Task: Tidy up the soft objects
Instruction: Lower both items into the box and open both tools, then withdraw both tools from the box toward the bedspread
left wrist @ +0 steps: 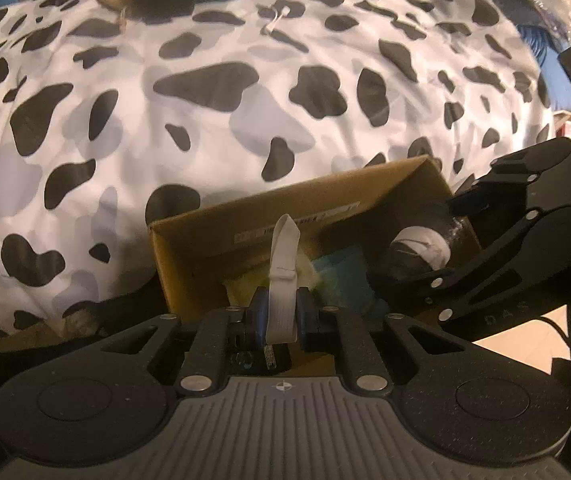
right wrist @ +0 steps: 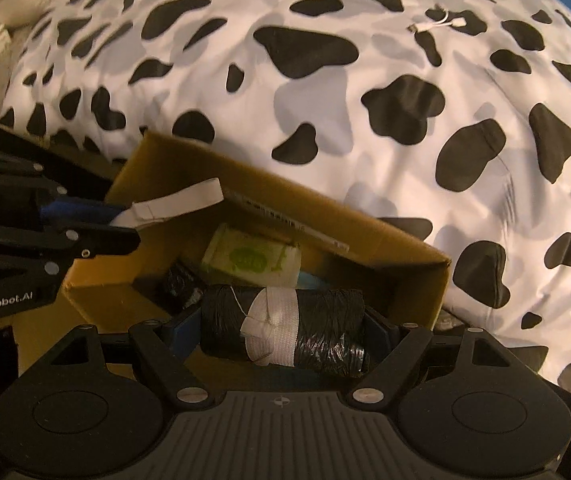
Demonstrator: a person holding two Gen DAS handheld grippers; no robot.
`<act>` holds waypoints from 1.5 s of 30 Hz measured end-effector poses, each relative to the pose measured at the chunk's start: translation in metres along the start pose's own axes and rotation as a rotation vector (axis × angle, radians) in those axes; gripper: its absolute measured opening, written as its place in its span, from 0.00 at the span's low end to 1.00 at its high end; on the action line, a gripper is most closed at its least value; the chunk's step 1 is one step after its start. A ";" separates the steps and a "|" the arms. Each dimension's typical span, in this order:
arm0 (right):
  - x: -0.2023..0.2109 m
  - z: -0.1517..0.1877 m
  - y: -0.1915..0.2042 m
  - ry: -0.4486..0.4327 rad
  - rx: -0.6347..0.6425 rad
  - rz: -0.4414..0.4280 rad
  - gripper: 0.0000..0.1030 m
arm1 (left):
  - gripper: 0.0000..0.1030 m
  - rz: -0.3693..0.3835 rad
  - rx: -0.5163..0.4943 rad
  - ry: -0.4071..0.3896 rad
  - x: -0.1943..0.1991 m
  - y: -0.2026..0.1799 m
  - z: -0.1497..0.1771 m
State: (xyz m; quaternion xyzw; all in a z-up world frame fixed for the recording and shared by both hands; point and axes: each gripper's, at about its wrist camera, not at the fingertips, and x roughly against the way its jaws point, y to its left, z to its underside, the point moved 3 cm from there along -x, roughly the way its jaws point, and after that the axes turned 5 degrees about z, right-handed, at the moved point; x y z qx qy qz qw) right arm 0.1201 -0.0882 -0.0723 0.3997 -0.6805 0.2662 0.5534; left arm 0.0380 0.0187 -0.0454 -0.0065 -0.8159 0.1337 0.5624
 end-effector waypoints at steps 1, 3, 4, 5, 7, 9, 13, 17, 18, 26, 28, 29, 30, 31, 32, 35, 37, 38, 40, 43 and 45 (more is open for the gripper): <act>-0.001 0.000 0.000 0.003 0.002 0.000 0.81 | 0.14 -0.003 0.000 0.007 -0.001 0.000 0.000; -0.001 0.000 -0.001 0.004 0.000 -0.001 0.81 | 0.15 -0.002 -0.004 0.018 -0.003 -0.001 0.001; -0.001 0.000 -0.002 0.004 -0.003 -0.003 0.81 | 0.15 -0.002 -0.005 0.023 -0.003 -0.001 0.001; -0.001 -0.001 -0.002 0.006 -0.004 -0.004 0.81 | 0.15 -0.004 -0.006 0.028 -0.004 -0.001 0.002; -0.001 0.000 -0.002 0.009 -0.004 -0.004 0.81 | 0.15 -0.005 -0.005 0.037 -0.005 -0.002 0.002; -0.002 0.000 -0.002 0.014 -0.004 -0.002 0.81 | 0.15 -0.011 -0.004 0.043 -0.007 -0.002 0.002; -0.006 -0.001 -0.003 0.034 -0.008 0.012 0.93 | 0.30 -0.033 0.015 0.087 -0.014 0.001 0.003; -0.007 -0.001 -0.003 0.036 -0.005 0.028 1.00 | 0.47 -0.079 0.039 0.121 -0.019 0.007 0.005; -0.007 -0.001 -0.003 0.036 -0.004 0.030 1.00 | 0.47 -0.080 0.043 0.122 -0.019 0.008 0.005; -0.008 0.000 -0.003 0.043 0.000 0.043 1.00 | 0.47 -0.082 0.047 0.121 -0.019 0.009 0.005; -0.008 0.000 -0.003 0.042 -0.001 0.045 1.00 | 0.47 -0.082 0.048 0.119 -0.019 0.008 0.005; -0.008 0.000 -0.003 0.042 -0.002 0.046 1.00 | 0.47 -0.081 0.048 0.118 -0.018 0.008 0.005; -0.008 0.000 -0.003 0.043 -0.002 0.047 1.00 | 0.47 -0.080 0.049 0.118 -0.019 0.008 0.004; -0.008 0.001 -0.003 0.043 -0.002 0.049 1.00 | 0.47 -0.080 0.049 0.117 -0.018 0.008 0.004; -0.009 0.001 -0.004 0.044 -0.002 0.050 1.00 | 0.47 -0.080 0.049 0.116 -0.018 0.008 0.004; -0.009 0.000 -0.004 0.045 -0.001 0.053 1.00 | 0.47 -0.078 0.048 0.114 -0.018 0.008 0.004; -0.009 0.000 -0.004 0.044 -0.001 0.053 1.00 | 0.47 -0.077 0.048 0.111 -0.017 0.008 0.004; -0.009 0.000 -0.004 0.043 -0.001 0.053 1.00 | 0.47 -0.076 0.048 0.108 -0.017 0.008 0.004; -0.008 0.000 -0.004 0.042 -0.003 0.054 1.00 | 0.47 -0.074 0.048 0.104 -0.016 0.008 0.003; -0.008 0.000 -0.004 0.042 -0.004 0.055 1.00 | 0.47 -0.074 0.048 0.100 -0.016 0.008 0.004; -0.008 0.000 -0.004 0.041 -0.004 0.056 1.00 | 0.47 -0.074 0.048 0.099 -0.016 0.008 0.003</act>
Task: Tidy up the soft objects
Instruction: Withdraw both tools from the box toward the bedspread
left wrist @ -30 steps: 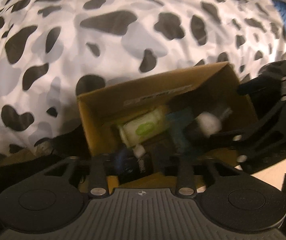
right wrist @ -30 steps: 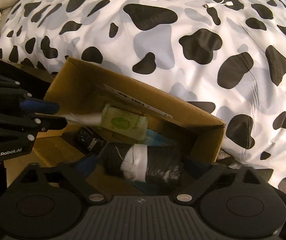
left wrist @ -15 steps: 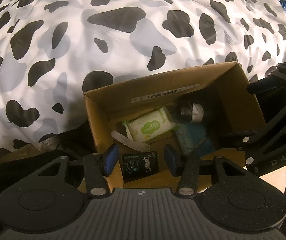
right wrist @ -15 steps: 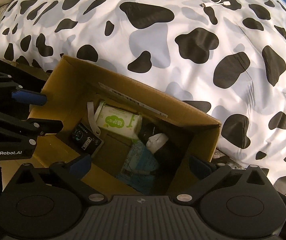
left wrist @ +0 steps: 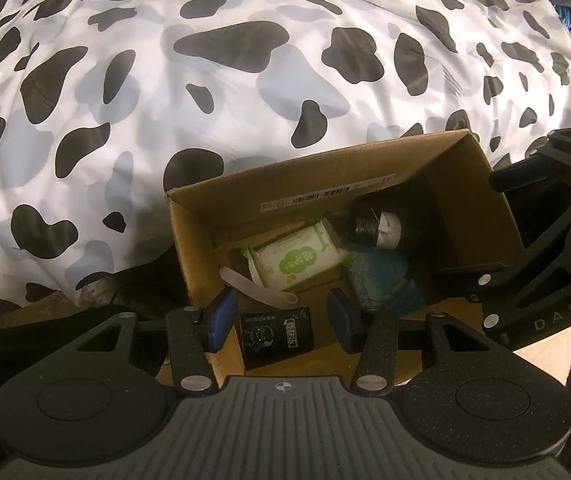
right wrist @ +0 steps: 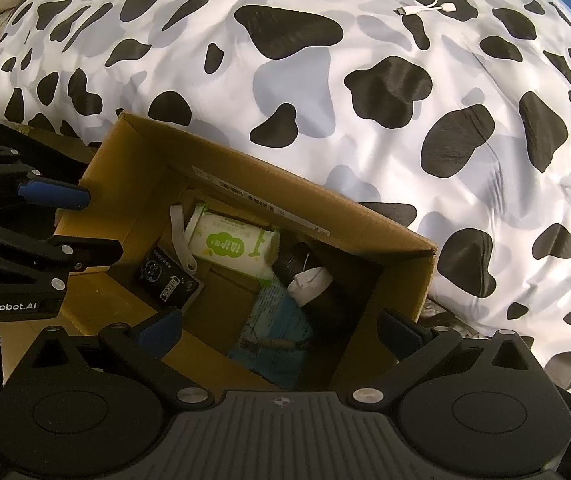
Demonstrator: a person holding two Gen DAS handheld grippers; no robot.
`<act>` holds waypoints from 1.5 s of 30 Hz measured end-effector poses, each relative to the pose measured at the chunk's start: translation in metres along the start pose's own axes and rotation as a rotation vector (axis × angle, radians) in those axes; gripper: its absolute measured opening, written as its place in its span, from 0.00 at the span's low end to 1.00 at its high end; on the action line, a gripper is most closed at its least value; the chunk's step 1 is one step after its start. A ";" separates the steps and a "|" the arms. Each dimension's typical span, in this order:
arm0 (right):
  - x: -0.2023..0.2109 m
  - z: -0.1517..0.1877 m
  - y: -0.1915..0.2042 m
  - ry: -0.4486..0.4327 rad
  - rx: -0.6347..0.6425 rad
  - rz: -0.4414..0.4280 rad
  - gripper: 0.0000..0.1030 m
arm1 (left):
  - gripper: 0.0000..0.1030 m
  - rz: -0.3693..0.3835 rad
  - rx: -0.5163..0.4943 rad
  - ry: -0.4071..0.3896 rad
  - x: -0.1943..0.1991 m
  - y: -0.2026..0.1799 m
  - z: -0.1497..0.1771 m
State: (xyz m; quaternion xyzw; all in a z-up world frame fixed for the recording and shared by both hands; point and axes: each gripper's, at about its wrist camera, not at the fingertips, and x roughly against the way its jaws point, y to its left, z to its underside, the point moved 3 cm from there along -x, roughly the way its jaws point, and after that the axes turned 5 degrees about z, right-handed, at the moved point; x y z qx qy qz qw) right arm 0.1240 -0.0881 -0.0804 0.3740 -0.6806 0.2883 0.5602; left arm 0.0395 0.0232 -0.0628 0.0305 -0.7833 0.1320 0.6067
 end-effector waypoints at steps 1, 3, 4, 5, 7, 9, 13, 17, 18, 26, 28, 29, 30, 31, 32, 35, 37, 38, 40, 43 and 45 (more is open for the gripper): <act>0.000 0.000 0.000 -0.001 0.000 0.000 1.00 | 0.47 0.000 0.001 -0.001 0.000 0.000 0.000; 0.001 -0.001 -0.001 -0.005 -0.003 0.001 1.00 | 0.47 0.001 0.002 -0.004 0.000 0.000 -0.001; 0.001 -0.001 -0.001 -0.006 -0.005 0.002 1.00 | 0.47 0.001 0.003 -0.006 0.001 0.000 -0.001; 0.002 -0.001 -0.002 -0.007 -0.008 0.003 1.00 | 0.47 0.002 0.003 -0.009 0.001 0.000 -0.001; 0.002 -0.002 -0.002 -0.010 -0.011 0.004 1.00 | 0.47 0.002 0.002 -0.017 0.002 -0.001 -0.002; 0.003 -0.002 -0.002 -0.013 -0.013 0.005 1.00 | 0.47 0.001 0.002 -0.026 0.003 0.000 -0.002; 0.004 -0.003 -0.003 -0.022 -0.021 0.008 1.00 | 0.47 -0.002 0.008 -0.049 0.006 0.000 -0.004; 0.007 -0.004 -0.006 -0.035 -0.034 0.012 1.00 | 0.47 0.003 0.015 -0.085 0.012 0.001 -0.006; 0.007 -0.004 -0.006 -0.038 -0.038 0.014 1.00 | 0.47 0.003 0.015 -0.094 0.013 0.001 -0.007; 0.013 -0.007 -0.015 -0.074 -0.086 0.033 1.00 | 0.47 -0.003 0.017 -0.139 0.020 0.000 -0.010; 0.015 -0.007 -0.018 -0.086 -0.102 0.041 1.00 | 0.47 -0.012 0.015 -0.147 0.020 0.000 -0.011; 0.016 -0.007 -0.020 -0.092 -0.109 0.045 1.00 | 0.47 -0.016 0.015 -0.149 0.021 0.000 -0.011; 0.017 -0.008 -0.021 -0.099 -0.118 0.051 1.00 | 0.47 -0.020 0.015 -0.150 0.021 0.000 -0.012; 0.018 -0.008 -0.023 -0.104 -0.125 0.056 1.00 | 0.47 -0.025 0.014 -0.151 0.021 0.000 -0.012; 0.019 -0.008 -0.025 -0.110 -0.135 0.061 1.00 | 0.47 -0.029 0.013 -0.152 0.021 0.000 -0.012; 0.022 -0.008 -0.030 -0.128 -0.159 0.078 1.00 | 0.47 -0.036 0.004 -0.162 0.024 -0.001 -0.014; 0.024 -0.009 -0.034 -0.141 -0.175 0.093 1.00 | 0.47 -0.023 0.007 -0.173 0.026 0.000 -0.015; 0.025 -0.009 -0.036 -0.148 -0.184 0.098 1.00 | 0.47 -0.012 0.016 -0.177 0.027 0.001 -0.016; 0.028 -0.009 -0.041 -0.164 -0.207 0.102 1.00 | 0.47 -0.004 0.038 -0.181 0.028 0.004 -0.016; 0.032 -0.010 -0.049 -0.186 -0.238 0.112 1.00 | 0.47 -0.008 0.080 -0.187 0.029 0.011 -0.018; 0.034 -0.011 -0.053 -0.203 -0.251 0.123 1.00 | 0.47 -0.008 0.103 -0.194 0.031 0.014 -0.020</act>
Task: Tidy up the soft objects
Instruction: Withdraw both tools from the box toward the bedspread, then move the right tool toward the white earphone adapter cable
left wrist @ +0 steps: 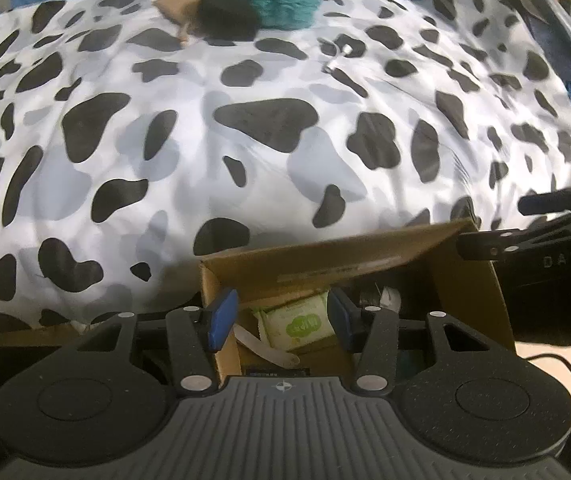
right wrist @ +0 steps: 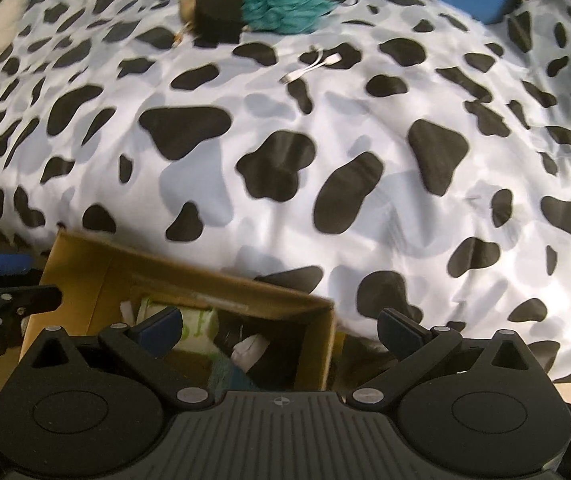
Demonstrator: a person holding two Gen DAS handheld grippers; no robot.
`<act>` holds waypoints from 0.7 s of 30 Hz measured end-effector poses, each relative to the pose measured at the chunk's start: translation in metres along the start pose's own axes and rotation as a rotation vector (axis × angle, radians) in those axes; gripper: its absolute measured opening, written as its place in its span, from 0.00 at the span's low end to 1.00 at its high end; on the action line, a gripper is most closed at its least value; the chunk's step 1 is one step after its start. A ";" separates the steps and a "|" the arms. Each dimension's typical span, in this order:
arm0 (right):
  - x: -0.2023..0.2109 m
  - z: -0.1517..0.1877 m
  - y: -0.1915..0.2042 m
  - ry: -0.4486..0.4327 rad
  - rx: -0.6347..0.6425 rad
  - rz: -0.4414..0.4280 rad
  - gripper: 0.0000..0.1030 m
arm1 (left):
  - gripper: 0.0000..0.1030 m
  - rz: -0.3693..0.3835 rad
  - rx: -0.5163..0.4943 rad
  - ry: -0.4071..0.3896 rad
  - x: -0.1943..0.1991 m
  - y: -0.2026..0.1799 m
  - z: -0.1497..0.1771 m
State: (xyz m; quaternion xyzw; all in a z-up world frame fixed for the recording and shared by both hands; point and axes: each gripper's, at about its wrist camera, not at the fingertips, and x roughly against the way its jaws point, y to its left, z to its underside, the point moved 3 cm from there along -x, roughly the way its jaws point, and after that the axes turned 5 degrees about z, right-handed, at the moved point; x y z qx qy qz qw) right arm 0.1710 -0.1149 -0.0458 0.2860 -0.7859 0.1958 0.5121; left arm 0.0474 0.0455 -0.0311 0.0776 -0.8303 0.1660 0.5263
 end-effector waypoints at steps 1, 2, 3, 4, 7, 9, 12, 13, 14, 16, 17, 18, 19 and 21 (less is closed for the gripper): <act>0.001 -0.002 -0.002 -0.010 -0.006 0.007 1.00 | 0.47 0.001 0.008 -0.005 0.001 0.001 -0.001; 0.001 -0.003 -0.004 -0.018 -0.012 0.012 1.00 | 0.47 0.002 0.015 -0.011 0.002 0.002 -0.002; 0.002 -0.005 -0.006 -0.029 -0.020 0.016 1.00 | 0.47 0.000 0.018 -0.017 0.002 0.003 -0.004; 0.003 -0.007 -0.008 -0.037 -0.027 0.020 1.00 | 0.47 -0.005 0.019 -0.024 0.003 0.003 -0.005; 0.005 -0.013 -0.014 -0.069 -0.045 0.034 1.00 | 0.47 -0.031 0.005 -0.051 0.006 0.003 -0.010; 0.006 -0.018 -0.017 -0.094 -0.049 0.051 1.00 | 0.47 -0.058 -0.014 -0.069 0.008 0.001 -0.013; 0.006 -0.026 -0.023 -0.120 -0.057 0.068 1.00 | 0.47 -0.092 -0.056 -0.085 0.009 -0.003 -0.019; 0.006 -0.028 -0.025 -0.127 -0.065 0.070 1.00 | 0.47 -0.095 -0.068 -0.090 0.009 -0.004 -0.020; 0.007 -0.030 -0.027 -0.134 -0.073 0.066 1.00 | 0.47 -0.097 -0.079 -0.096 0.010 -0.005 -0.022; 0.008 -0.035 -0.029 -0.152 -0.087 0.048 1.00 | 0.47 -0.095 -0.107 -0.121 0.011 -0.008 -0.026; 0.008 -0.037 -0.031 -0.160 -0.093 0.041 1.00 | 0.47 -0.090 -0.123 -0.134 0.013 -0.010 -0.028; 0.008 -0.040 -0.032 -0.172 -0.099 0.032 1.00 | 0.47 -0.080 -0.139 -0.147 0.014 -0.011 -0.031; 0.007 -0.043 -0.032 -0.180 -0.101 0.028 1.00 | 0.47 -0.070 -0.152 -0.160 0.015 -0.013 -0.034; 0.004 -0.050 -0.034 -0.192 -0.104 0.032 1.00 | 0.47 -0.067 -0.170 -0.185 0.017 -0.015 -0.040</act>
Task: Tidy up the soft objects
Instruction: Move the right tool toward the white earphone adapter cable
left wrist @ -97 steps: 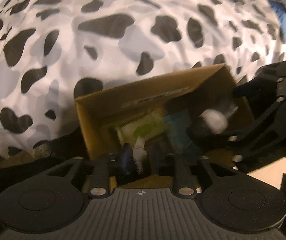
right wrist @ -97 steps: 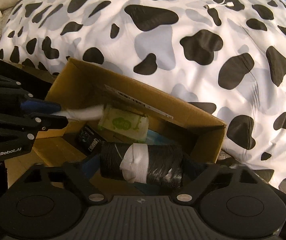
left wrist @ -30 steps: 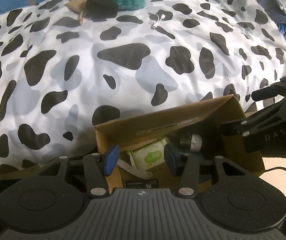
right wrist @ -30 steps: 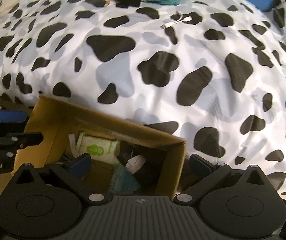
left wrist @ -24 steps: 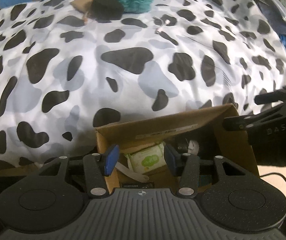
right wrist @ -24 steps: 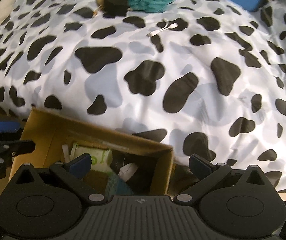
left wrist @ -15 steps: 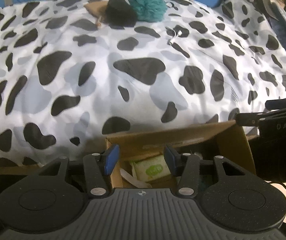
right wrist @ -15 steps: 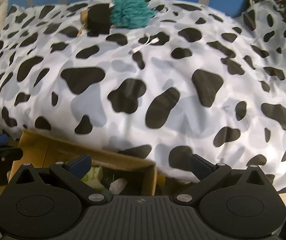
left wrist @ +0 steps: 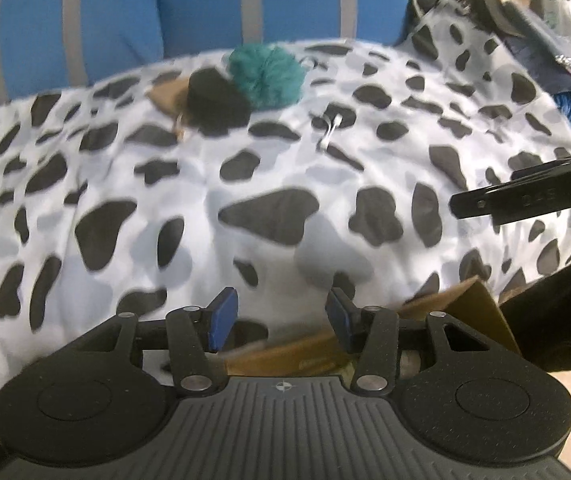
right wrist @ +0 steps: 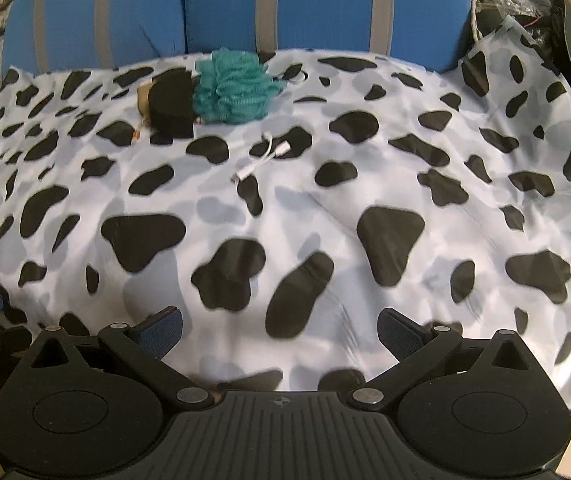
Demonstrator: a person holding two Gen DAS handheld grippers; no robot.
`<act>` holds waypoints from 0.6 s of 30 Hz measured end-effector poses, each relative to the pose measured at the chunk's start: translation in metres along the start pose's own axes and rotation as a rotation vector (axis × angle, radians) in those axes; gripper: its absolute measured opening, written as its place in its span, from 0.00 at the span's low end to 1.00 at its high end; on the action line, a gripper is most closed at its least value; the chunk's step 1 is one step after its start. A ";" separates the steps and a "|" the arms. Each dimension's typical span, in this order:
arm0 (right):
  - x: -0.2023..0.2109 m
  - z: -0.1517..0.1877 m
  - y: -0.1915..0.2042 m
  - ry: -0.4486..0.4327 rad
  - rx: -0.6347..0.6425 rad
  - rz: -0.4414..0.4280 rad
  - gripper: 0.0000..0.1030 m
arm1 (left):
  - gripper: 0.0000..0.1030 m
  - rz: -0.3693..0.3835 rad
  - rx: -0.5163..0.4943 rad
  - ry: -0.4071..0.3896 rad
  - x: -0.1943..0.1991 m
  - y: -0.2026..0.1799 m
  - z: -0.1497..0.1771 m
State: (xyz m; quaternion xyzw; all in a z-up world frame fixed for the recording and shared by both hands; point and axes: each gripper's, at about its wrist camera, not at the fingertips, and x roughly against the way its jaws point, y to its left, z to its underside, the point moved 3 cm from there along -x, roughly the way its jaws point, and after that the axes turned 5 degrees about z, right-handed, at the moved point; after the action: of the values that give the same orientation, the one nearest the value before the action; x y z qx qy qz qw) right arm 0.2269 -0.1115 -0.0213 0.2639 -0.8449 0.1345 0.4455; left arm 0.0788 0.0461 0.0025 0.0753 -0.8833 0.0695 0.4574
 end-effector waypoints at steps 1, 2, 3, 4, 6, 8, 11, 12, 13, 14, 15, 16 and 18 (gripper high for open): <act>-0.002 -0.003 -0.001 -0.004 -0.001 0.003 1.00 | 0.47 -0.002 -0.002 -0.008 -0.001 0.000 -0.003; -0.005 -0.006 -0.001 -0.007 -0.002 0.004 1.00 | 0.47 0.000 0.002 -0.016 -0.001 0.002 -0.007; -0.008 -0.008 -0.002 -0.010 -0.005 0.005 1.00 | 0.47 0.006 0.006 -0.024 -0.002 0.003 -0.010; -0.011 -0.011 -0.002 -0.013 -0.010 0.005 1.00 | 0.47 0.013 0.012 -0.033 -0.003 0.006 -0.012; -0.015 -0.017 -0.003 -0.024 -0.020 0.001 1.00 | 0.47 0.013 0.017 -0.050 -0.004 0.010 -0.018; -0.019 -0.021 -0.003 -0.038 -0.027 -0.004 1.00 | 0.47 0.005 0.014 -0.061 -0.007 0.013 -0.025; -0.024 -0.030 0.000 -0.063 -0.017 -0.007 1.00 | 0.47 -0.009 -0.002 -0.089 -0.007 0.016 -0.035; -0.026 -0.033 0.001 -0.074 -0.008 -0.011 1.00 | 0.47 -0.018 -0.009 -0.096 -0.008 0.017 -0.038; -0.028 -0.036 0.003 -0.085 -0.001 -0.015 1.00 | 0.47 -0.031 -0.020 -0.104 -0.008 0.017 -0.042; -0.030 -0.039 0.004 -0.096 0.005 -0.015 1.00 | 0.47 -0.045 -0.035 -0.111 -0.010 0.017 -0.046; -0.032 -0.041 0.005 -0.103 0.011 -0.014 1.00 | 0.47 -0.054 -0.045 -0.114 -0.012 0.018 -0.049; -0.034 -0.044 0.005 -0.105 0.015 -0.013 1.00 | 0.47 -0.058 -0.050 -0.114 -0.014 0.018 -0.052; -0.041 -0.048 0.006 -0.099 0.013 -0.009 1.00 | 0.47 -0.048 -0.049 -0.112 -0.020 0.021 -0.059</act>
State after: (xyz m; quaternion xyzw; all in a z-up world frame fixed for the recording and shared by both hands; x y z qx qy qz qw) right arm 0.2754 -0.0709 -0.0281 0.2771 -0.8638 0.1248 0.4019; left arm 0.1332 0.0793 0.0188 0.0889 -0.9070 0.0326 0.4103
